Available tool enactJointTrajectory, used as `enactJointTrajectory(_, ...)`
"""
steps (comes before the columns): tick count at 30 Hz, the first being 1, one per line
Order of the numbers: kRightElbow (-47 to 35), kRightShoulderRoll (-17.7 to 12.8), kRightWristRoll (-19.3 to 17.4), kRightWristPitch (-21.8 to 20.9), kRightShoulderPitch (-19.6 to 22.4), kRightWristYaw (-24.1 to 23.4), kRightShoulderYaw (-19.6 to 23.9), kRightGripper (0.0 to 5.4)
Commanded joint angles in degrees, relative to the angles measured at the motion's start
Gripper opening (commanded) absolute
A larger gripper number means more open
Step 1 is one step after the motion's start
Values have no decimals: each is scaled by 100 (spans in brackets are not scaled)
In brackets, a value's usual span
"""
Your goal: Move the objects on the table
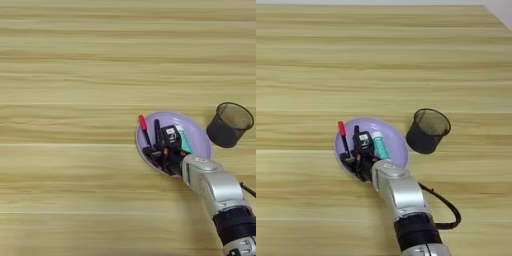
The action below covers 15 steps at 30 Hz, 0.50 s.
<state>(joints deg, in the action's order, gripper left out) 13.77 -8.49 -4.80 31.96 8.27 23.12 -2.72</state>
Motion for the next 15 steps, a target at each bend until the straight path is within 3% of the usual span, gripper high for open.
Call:
enactJointTrajectory(1,-284,-58,-10,-292,362,-58,29,251)
enactJointTrajectory(15,-396,-79,37,-605,343,-60,-17,403)
